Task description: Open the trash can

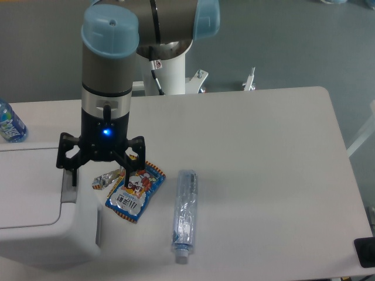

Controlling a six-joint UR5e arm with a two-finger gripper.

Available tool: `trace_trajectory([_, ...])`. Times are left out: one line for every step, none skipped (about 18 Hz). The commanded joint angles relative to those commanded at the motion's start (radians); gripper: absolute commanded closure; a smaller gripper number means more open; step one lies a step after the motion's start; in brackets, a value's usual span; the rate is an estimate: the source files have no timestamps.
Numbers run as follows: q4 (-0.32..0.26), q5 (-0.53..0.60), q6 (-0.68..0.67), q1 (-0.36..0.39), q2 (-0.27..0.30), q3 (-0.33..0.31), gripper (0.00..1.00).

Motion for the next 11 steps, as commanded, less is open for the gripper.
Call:
trace_trajectory([0.0, 0.0, 0.0, -0.003, 0.0, 0.0, 0.0])
trace_trajectory([0.0, 0.0, 0.0, -0.005, -0.002, 0.0, 0.0])
trace_trajectory([0.0, 0.0, 0.0, -0.005, -0.005, 0.0, 0.0])
trace_trajectory([0.0, 0.0, 0.002, -0.005, -0.006, 0.0, 0.0])
trace_trajectory([0.0, 0.0, 0.002, -0.005, -0.006, 0.0, 0.0])
trace_trajectory([0.0, 0.0, 0.002, -0.005, -0.006, 0.0, 0.0])
trace_trajectory([0.0, 0.0, 0.0, -0.005, -0.008, 0.0, 0.0])
trace_trajectory([0.0, 0.0, 0.0, -0.005, -0.008, -0.002, 0.0])
trace_trajectory([0.0, 0.0, 0.002, -0.005, -0.008, 0.0, 0.0])
trace_trajectory([0.0, 0.0, 0.0, -0.005, -0.008, 0.0, 0.0])
trace_trajectory([0.0, 0.0, 0.002, -0.005, -0.008, 0.0, 0.0])
